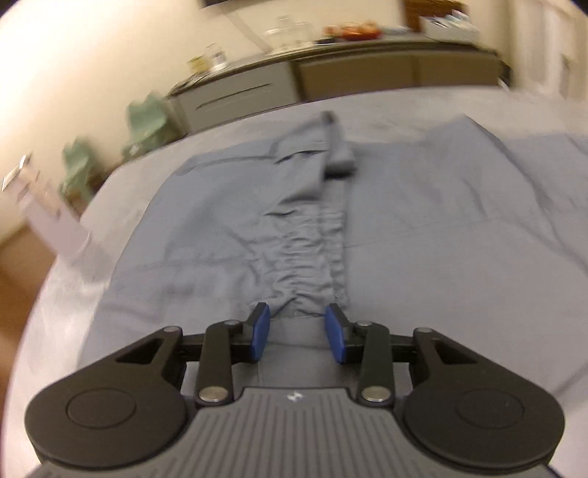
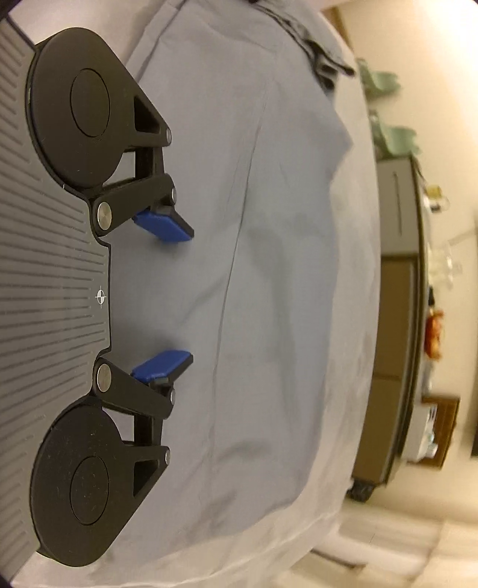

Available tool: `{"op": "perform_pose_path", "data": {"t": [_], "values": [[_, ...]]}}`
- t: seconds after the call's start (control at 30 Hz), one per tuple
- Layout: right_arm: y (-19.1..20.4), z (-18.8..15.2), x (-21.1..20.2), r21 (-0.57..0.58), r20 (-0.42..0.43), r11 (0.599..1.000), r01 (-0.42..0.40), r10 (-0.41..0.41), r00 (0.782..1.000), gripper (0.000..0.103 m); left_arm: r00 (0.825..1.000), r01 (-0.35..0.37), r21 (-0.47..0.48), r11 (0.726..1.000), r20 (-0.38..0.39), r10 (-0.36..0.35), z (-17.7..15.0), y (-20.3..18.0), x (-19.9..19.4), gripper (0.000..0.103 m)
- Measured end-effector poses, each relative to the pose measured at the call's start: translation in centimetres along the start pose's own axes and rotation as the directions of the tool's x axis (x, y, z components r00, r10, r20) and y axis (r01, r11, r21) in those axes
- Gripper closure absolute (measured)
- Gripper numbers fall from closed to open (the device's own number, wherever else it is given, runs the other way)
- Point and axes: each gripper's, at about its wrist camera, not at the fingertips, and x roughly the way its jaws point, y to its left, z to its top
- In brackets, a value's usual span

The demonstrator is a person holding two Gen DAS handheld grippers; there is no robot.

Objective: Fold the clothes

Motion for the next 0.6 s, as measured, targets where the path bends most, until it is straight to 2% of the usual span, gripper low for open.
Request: {"op": "perform_pose_path", "data": {"t": [0.1, 0.17, 0.23, 0.27, 0.3, 0.33, 0.37, 0.43, 0.5, 0.57, 0.6], "values": [[-2.0, -1.0, -0.3, 0.033, 0.034, 0.999, 0.029, -0.03, 0.999, 0.035, 0.999, -0.047, -0.014, 0.999, -0.002, 0.047, 0.5, -0.6, 0.0, 0.067], [-3.0, -1.5, -0.6, 0.035, 0.049, 0.999, 0.021, -0.023, 0.999, 0.034, 0.996, -0.087, -0.008, 0.996, -0.009, 0.087, 0.8, -1.3, -0.2, 0.068], [-3.8, -1.4, -1.0, 0.039, 0.042, 0.999, 0.016, -0.018, 0.999, 0.032, 0.996, -0.086, -0.002, 0.996, -0.029, 0.086, 1.2, -2.1, -0.7, 0.074], [-4.8, -1.4, -1.8, 0.071, 0.061, 0.997, 0.033, -0.038, 0.997, 0.032, 0.998, -0.054, -0.016, 0.998, -0.032, 0.053, 1.3, -1.9, -0.3, 0.074], [-6.2, -1.5, -2.9, 0.12, 0.092, 0.991, 0.06, -0.071, 0.993, 0.024, 1.0, -0.001, -0.047, 0.999, -0.018, 0.0, 1.6, -2.1, -1.0, 0.073], [-7.9, -1.7, -3.6, 0.185, 0.106, 0.979, 0.09, -0.111, 0.988, 0.011, 0.998, 0.055, -0.079, 0.995, -0.002, -0.055, 1.8, -2.4, -1.9, 0.073], [-9.9, -2.1, -4.1, 0.257, 0.108, 0.959, 0.122, -0.154, 0.982, 0.008, 0.993, 0.121, -0.099, 0.988, 0.024, -0.119, 2.3, -3.2, -3.2, 0.071], [-13.7, -2.8, -4.5, 0.393, 0.084, 0.904, 0.168, -0.217, 0.973, 0.009, 0.971, 0.236, -0.09, 0.968, 0.053, -0.232, 4.0, -5.6, -5.4, 0.067], [-15.7, -3.7, -3.8, 0.463, 0.051, 0.876, 0.138, -0.181, 0.982, 0.01, 0.946, 0.319, -0.031, 0.947, 0.076, -0.316, 6.1, -9.3, -7.7, 0.056], [-15.4, -4.0, -3.1, 0.426, 0.048, 0.892, 0.152, -0.19, 0.981, 0.012, 0.917, 0.388, 0.028, 0.921, 0.092, -0.389, 8.1, -13.2, -9.8, 0.039], [-14.9, -4.1, -2.9, 0.394, 0.048, 0.904, 0.167, -0.201, 0.978, 0.019, 0.902, 0.417, 0.056, 0.907, 0.093, -0.421, 9.1, -15.4, -10.7, 0.036]]}}
